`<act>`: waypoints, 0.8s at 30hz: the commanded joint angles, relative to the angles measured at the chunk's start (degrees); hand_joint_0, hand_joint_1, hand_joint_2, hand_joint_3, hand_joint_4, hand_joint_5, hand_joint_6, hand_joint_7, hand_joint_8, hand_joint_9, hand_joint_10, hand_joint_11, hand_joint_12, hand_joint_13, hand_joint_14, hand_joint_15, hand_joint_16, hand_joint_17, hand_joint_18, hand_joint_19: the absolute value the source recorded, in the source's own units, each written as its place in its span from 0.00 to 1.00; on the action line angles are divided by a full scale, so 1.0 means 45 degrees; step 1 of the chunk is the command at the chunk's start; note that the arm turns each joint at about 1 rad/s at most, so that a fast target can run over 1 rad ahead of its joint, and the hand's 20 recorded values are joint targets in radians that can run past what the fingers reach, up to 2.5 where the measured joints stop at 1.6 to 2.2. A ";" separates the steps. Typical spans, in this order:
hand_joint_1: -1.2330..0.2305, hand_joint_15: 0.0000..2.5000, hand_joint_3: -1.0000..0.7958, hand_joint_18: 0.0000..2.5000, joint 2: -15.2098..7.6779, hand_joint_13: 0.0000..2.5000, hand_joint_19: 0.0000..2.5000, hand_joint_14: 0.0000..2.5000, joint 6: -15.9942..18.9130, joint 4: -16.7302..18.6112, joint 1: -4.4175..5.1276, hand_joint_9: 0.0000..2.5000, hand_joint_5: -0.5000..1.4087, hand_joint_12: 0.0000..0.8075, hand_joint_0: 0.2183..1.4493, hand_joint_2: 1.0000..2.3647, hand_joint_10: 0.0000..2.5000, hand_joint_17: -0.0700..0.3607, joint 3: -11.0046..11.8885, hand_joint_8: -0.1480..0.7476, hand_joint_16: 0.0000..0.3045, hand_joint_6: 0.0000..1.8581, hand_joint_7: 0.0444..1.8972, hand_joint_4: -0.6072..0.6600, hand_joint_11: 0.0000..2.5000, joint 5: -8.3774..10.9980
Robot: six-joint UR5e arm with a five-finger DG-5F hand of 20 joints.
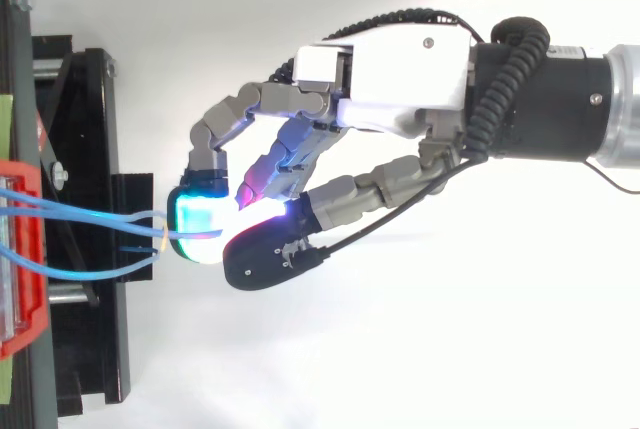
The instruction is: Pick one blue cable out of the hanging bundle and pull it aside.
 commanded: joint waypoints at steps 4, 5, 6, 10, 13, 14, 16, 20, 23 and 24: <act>0.29 0.16 0.52 0.32 0.0000 0.35 0.16 0.01 -0.0017 0.0012 0.0020 0.37 0.26 0.44 0.20 0.32 0.00 0.51 0.0013 0.47 0.22 0.46 0.57 0.36 0.08 0.0000; 0.29 0.16 0.52 0.32 0.0000 0.35 0.16 0.01 -0.0036 0.0012 0.0020 0.37 0.26 0.44 0.20 0.32 0.00 0.51 -0.0007 0.47 0.22 0.46 0.57 0.36 0.08 0.0000; 0.29 0.16 0.52 0.32 0.0000 0.35 0.16 0.01 -0.0075 0.0012 0.0001 0.37 0.26 0.44 0.20 0.32 0.00 0.51 0.0013 0.47 0.22 0.46 0.57 0.36 0.08 0.0000; 0.29 0.16 0.52 0.32 0.0000 0.35 0.16 0.01 -0.0095 0.0012 0.0020 0.38 0.26 0.43 0.20 0.32 0.00 0.51 -0.0007 0.47 0.22 0.46 0.57 0.36 0.08 -0.0020; 0.29 0.16 0.52 0.32 0.0000 0.35 0.16 0.01 -0.0114 0.0031 0.0001 0.38 0.26 0.44 0.20 0.32 0.00 0.51 -0.0007 0.47 0.22 0.46 0.57 0.35 0.08 -0.0020; 0.29 0.16 0.52 0.32 0.0000 0.35 0.16 0.01 -0.0114 0.0031 0.0001 0.38 0.26 0.44 0.20 0.32 0.00 0.51 -0.0007 0.48 0.22 0.46 0.57 0.35 0.08 0.0020; 0.29 0.16 0.52 0.32 0.0000 0.35 0.16 0.01 -0.0114 0.0031 0.0020 0.38 0.26 0.44 0.20 0.32 0.00 0.51 0.0013 0.47 0.22 0.46 0.57 0.35 0.08 0.0020; 0.29 0.16 0.52 0.32 0.0000 0.35 0.16 0.01 -0.0134 0.0031 0.0001 0.38 0.26 0.43 0.20 0.32 0.00 0.51 -0.0007 0.47 0.22 0.46 0.57 0.36 0.08 0.0020; 0.29 0.16 0.52 0.32 0.0000 0.35 0.16 0.01 -0.0153 0.0031 0.0020 0.38 0.26 0.44 0.20 0.32 0.00 0.51 -0.0007 0.47 0.22 0.46 0.57 0.36 0.08 0.0020; 0.29 0.16 0.52 0.32 -0.0019 0.35 0.16 0.01 -0.0153 0.0031 0.0020 0.38 0.26 0.43 0.20 0.32 0.00 0.51 -0.0007 0.47 0.22 0.46 0.57 0.36 0.08 0.0039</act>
